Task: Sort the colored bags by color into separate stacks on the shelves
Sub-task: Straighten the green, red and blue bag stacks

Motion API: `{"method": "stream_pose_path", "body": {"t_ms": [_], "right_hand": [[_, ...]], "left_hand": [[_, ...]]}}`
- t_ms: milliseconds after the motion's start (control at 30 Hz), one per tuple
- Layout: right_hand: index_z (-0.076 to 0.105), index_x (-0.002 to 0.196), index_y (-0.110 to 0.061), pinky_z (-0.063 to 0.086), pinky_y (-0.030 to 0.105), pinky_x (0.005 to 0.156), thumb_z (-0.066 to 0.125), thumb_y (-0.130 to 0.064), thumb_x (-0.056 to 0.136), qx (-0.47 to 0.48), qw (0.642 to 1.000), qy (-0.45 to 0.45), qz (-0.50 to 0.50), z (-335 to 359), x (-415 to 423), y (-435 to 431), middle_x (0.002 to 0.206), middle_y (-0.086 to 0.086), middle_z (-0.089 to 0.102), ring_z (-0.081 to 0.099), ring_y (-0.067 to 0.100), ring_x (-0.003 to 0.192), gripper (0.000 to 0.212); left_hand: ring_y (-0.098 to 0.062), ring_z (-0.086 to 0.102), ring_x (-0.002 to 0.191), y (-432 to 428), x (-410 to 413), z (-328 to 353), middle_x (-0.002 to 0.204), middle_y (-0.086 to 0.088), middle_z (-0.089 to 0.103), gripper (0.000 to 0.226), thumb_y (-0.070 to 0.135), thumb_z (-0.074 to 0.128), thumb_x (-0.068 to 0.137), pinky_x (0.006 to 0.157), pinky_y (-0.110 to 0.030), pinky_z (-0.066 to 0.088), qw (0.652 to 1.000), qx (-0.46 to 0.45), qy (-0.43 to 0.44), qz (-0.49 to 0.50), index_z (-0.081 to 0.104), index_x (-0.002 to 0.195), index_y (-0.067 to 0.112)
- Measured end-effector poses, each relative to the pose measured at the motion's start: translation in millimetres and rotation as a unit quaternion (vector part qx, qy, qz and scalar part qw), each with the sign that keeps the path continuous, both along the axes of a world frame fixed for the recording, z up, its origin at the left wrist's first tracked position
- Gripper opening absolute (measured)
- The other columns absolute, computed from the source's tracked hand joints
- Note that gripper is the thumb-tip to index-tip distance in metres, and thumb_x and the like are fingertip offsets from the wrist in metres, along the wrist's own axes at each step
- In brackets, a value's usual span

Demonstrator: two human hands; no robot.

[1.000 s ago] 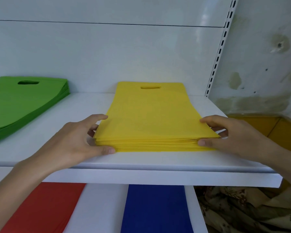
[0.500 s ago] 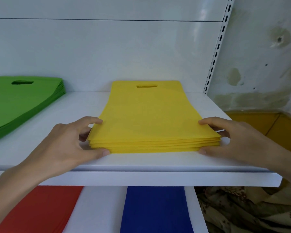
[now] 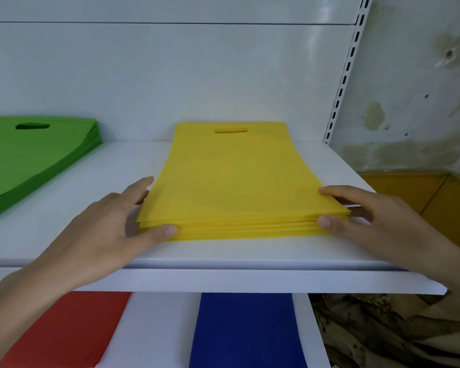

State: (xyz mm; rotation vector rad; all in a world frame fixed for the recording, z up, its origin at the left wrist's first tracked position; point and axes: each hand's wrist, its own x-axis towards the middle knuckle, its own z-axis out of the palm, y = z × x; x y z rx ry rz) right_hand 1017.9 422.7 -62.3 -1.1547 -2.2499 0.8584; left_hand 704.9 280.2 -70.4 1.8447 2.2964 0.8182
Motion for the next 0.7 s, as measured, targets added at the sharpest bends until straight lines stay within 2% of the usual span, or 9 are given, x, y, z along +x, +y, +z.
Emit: {"method": "stream_pose_path", "body": {"t_ms": [67,167,267,333,433,500,533,600,700], "right_hand": [[0.045,0.118,-0.055,0.045,0.018,0.085,0.048,-0.094,0.039,-0.019,1.0,0.008,0.005,-2,0,-7,0.121,-0.026,0.053,0.053,-0.006,0.108,0.088],[0.025,0.139,-0.048,0.037,0.028,0.105,0.05,-0.077,0.049,-0.059,0.998,-0.003,0.031,1,-5,-23,0.138,-0.019,0.043,0.042,0.004,0.128,0.098],[0.033,0.137,-0.046,0.035,0.018,0.092,0.057,-0.061,0.065,-0.107,0.988,0.109,-0.009,9,-6,-17,0.137,-0.021,0.041,0.039,-0.003,0.123,0.077],[0.045,0.126,-0.047,0.033,0.022,0.098,0.065,-0.062,0.069,-0.137,0.972,0.186,-0.043,14,-9,-6,0.133,-0.024,0.042,0.041,-0.003,0.121,0.061],[0.059,0.112,-0.041,0.028,0.036,0.111,0.075,-0.077,0.03,-0.195,0.94,0.277,-0.032,0,-16,10,0.132,-0.018,0.05,0.046,0.002,0.123,0.092],[0.058,0.12,-0.039,0.023,0.044,0.113,0.076,-0.076,0.034,-0.208,0.936,0.284,-0.007,-8,-19,9,0.134,-0.019,0.05,0.04,0.006,0.129,0.095],[0.058,0.122,-0.039,0.022,0.045,0.114,0.076,-0.07,0.045,-0.215,0.931,0.294,0.0,-7,-21,6,0.134,-0.019,0.05,0.039,0.006,0.131,0.085],[0.056,0.126,-0.031,0.029,0.039,0.112,0.069,-0.048,0.071,-0.237,0.922,0.306,-0.004,-8,-20,10,0.127,-0.018,0.057,0.048,0.001,0.122,0.059],[0.062,0.107,-0.025,0.048,0.01,0.079,0.048,-0.031,0.088,-0.228,0.933,0.278,0.001,-2,-16,21,0.099,-0.02,0.07,0.062,-0.011,0.088,0.024]], "left_hand": [[-0.004,0.055,0.101,-3,8,0,0.113,0.029,0.055,0.102,0.099,0.036,0.033,0.085,-0.021,0.043,0.997,-0.02,-0.073,-0.022,0.018,0.127,0.063],[0.01,0.051,0.077,-3,14,5,0.11,0.025,0.056,0.104,0.1,0.037,0.024,0.073,-0.009,0.038,0.991,-0.037,-0.125,-0.038,0.017,0.121,0.067],[-0.002,0.042,0.121,12,1,17,0.13,0.016,0.045,0.09,0.075,0.06,0.029,0.1,-0.021,0.03,0.953,0.057,-0.297,0.015,0.038,0.115,0.055],[-0.012,0.042,0.127,18,-3,21,0.13,0.005,0.045,0.08,0.061,0.055,0.037,0.104,-0.025,0.029,0.906,0.087,-0.414,0.001,0.045,0.115,0.042],[0.0,0.063,0.079,23,11,18,0.09,0.006,0.067,0.027,0.049,0.052,0.073,0.074,-0.016,0.043,0.891,0.058,-0.443,-0.074,0.063,0.088,0.03],[0.011,0.049,0.037,33,13,17,0.035,0.022,0.05,0.036,0.021,0.027,0.102,0.052,-0.005,0.034,0.889,0.08,-0.435,-0.122,0.053,0.077,0.027],[0.019,0.04,0.033,33,11,15,0.032,0.025,0.047,0.032,0.015,0.023,0.102,0.053,-0.005,0.033,0.88,0.101,-0.454,-0.094,0.046,0.085,0.03],[0.031,0.035,0.04,34,14,14,0.076,0.034,0.065,0.027,0.024,0.019,0.1,0.06,-0.001,0.033,0.891,0.097,-0.437,-0.075,0.042,0.094,0.034],[0.018,0.059,0.074,31,17,17,0.09,0.024,0.068,0.042,0.049,0.052,0.061,0.07,-0.007,0.044,0.875,0.059,-0.476,-0.062,0.058,0.099,0.032]]}}
